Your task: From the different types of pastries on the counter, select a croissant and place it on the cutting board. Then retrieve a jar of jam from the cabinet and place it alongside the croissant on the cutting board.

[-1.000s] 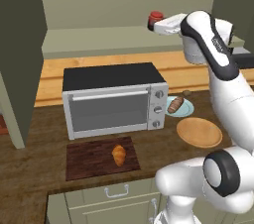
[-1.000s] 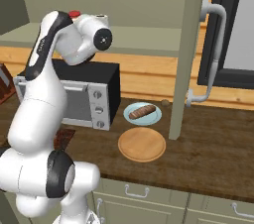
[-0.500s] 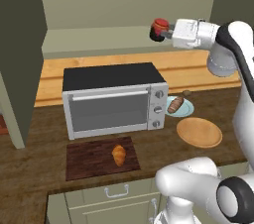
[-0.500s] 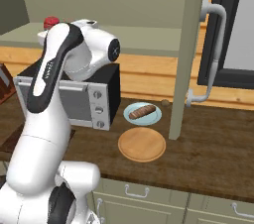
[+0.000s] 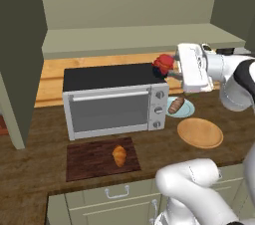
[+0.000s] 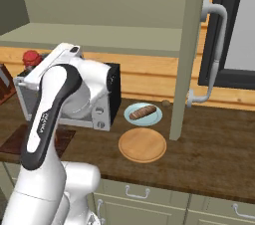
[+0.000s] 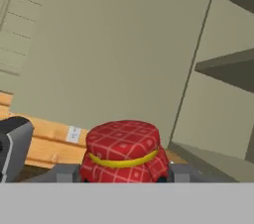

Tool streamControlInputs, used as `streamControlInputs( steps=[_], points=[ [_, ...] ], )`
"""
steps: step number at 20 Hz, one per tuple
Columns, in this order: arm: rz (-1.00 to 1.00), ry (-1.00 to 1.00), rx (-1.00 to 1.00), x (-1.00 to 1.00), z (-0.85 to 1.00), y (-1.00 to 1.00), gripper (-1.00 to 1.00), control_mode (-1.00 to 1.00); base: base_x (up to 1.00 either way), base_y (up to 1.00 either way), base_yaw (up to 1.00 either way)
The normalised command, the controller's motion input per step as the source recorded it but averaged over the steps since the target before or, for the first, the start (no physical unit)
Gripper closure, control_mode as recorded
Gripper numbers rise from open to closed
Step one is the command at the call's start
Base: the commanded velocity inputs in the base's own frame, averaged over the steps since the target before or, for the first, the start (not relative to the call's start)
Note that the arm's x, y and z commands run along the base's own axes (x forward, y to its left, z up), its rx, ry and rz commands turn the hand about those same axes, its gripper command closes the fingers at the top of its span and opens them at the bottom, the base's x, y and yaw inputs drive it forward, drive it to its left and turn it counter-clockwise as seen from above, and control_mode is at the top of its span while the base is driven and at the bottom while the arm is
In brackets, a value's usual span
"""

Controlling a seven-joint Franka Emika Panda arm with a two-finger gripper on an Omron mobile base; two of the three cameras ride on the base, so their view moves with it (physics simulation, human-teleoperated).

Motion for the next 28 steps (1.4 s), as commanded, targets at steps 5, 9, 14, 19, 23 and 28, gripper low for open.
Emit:
streamControlInputs(
  steps=[5, 9, 14, 19, 23, 28],
  points=[
    [-0.09, -0.33, 0.00, -1.00, -1.00, 0.76, 1.00, -1.00, 0.00, 0.00, 0.00],
    [-0.23, -0.16, 0.00, -1.00, -1.00, 0.52, 1.00, -1.00, 0.00, 0.00, 0.00],
    [-0.25, -0.24, 0.02, -1.00, -0.97, 0.38, 1.00, -1.00, 0.00, 0.00, 0.00],
    [-0.41, -0.27, 0.10, -1.00, -0.67, 0.68, 1.00, -1.00, 0.00, 0.00, 0.00],
    [-0.69, -0.24, 0.11, -0.82, -0.70, 0.77, 1.00, -1.00, 0.00, 0.00, 0.00],
    [-0.81, -0.27, 0.14, -0.44, -0.99, 0.30, 1.00, -1.00, 0.00, 0.00, 0.00]
  ],
)
